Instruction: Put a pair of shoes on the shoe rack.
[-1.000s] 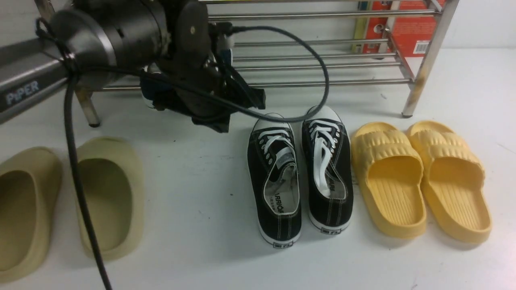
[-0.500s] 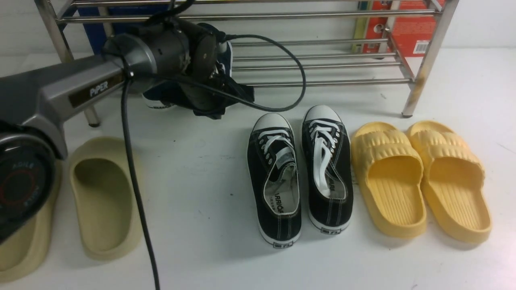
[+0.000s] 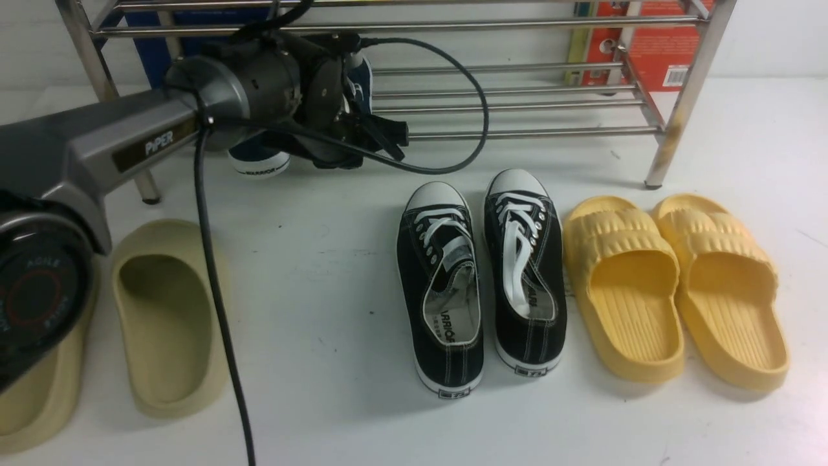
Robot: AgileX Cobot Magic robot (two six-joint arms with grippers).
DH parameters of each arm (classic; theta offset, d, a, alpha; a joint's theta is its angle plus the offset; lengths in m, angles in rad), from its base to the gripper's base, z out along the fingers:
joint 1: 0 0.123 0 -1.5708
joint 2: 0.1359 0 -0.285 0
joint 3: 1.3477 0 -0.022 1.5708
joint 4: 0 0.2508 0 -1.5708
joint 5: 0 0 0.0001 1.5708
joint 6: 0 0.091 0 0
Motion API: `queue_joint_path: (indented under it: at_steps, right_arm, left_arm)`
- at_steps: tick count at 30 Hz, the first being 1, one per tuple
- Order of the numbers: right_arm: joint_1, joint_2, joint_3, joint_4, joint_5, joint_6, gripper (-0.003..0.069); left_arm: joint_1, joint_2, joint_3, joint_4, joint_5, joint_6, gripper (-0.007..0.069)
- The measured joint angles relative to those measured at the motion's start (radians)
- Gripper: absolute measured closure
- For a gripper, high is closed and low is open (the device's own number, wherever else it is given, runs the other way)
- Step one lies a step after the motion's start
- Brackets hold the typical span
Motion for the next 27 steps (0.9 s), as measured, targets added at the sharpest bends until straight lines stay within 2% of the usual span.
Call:
queue_joint_path:
  at_steps: [2, 9, 12, 17, 22, 27]
  right_arm:
    - [0.000, 0.000, 0.000, 0.000, 0.000, 0.000, 0.0413]
    - [0.000, 0.000, 0.000, 0.000, 0.000, 0.000, 0.0413]
    - [0.000, 0.000, 0.000, 0.000, 0.000, 0.000, 0.0413]
    - [0.000, 0.000, 0.000, 0.000, 0.000, 0.000, 0.0413]
    - [0.000, 0.000, 0.000, 0.000, 0.000, 0.000, 0.0413]
    - [0.000, 0.000, 0.000, 0.000, 0.000, 0.000, 0.0413]
  left_arm:
    - [0.000, -0.002, -0.001, 0.000, 0.015, 0.000, 0.0638]
    - [-0.049, -0.124, 0.013, -0.020, 0.260, 0.000, 0.0638]
    - [-0.080, -0.239, 0.094, -0.021, 0.275, -0.005, 0.0638]
    - [-0.137, -0.540, 0.368, -0.023, 0.173, -0.058, 0.0638]
    - [-0.174, -0.953, 0.765, -0.044, -0.038, -0.078, 0.0638]
    - [-0.175, -1.252, 1.083, -0.046, -0.212, -0.105, 0.0638]
